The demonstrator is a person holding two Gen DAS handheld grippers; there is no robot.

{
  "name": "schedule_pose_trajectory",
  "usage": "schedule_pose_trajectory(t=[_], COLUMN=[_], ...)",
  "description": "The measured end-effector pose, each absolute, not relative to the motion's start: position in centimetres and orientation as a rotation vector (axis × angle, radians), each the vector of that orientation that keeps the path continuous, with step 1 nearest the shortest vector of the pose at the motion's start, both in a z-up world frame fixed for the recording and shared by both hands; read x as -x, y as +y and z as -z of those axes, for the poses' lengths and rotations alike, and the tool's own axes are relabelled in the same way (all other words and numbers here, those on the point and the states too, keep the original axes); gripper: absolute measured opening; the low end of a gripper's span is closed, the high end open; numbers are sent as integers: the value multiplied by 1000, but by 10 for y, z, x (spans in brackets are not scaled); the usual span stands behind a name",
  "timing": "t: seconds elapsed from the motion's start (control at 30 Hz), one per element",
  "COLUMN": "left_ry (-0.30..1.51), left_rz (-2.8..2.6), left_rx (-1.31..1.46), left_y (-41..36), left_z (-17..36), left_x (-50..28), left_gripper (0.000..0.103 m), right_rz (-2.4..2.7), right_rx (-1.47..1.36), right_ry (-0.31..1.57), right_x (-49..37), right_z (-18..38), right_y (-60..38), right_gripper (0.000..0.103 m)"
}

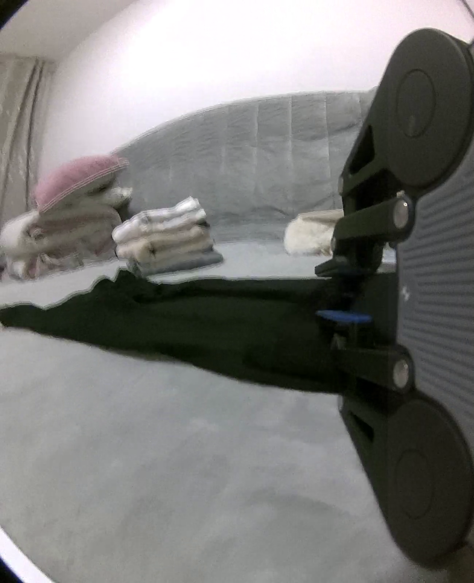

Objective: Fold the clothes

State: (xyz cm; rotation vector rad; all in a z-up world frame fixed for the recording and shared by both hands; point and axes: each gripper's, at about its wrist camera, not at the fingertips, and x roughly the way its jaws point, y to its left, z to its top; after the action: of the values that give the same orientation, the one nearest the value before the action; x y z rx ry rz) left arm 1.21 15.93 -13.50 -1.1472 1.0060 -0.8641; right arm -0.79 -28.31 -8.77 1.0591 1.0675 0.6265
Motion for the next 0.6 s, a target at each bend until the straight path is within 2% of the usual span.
schedule_pose_trajectory(t=[0.07,0.13,0.2,0.33,0.43,0.6], left_ry=[943,904,876,818,771,790], left_rz=[892,902,907,858,755,686], left_rx=[1170,1183,1163,981,766,635], left_y=[167,172,173,176,180,178], left_z=[133,128,117,85,64,69], left_x=[-7,-3,-2,3,10,6], left_gripper=[40,41,41,41,41,40], right_rz=[-654,-656,-652,-625,-563,-466], right_rx=[-1120,-1144,-1113,-1034,-868,-583], right_ry=[1026,996,955,852,824,786], right_x=[12,11,12,18,22,29], right_z=[94,91,81,59,51,43], right_y=[-290,-296,-299,-301,-288,-263], right_gripper=[28,32,44,45,45,45])
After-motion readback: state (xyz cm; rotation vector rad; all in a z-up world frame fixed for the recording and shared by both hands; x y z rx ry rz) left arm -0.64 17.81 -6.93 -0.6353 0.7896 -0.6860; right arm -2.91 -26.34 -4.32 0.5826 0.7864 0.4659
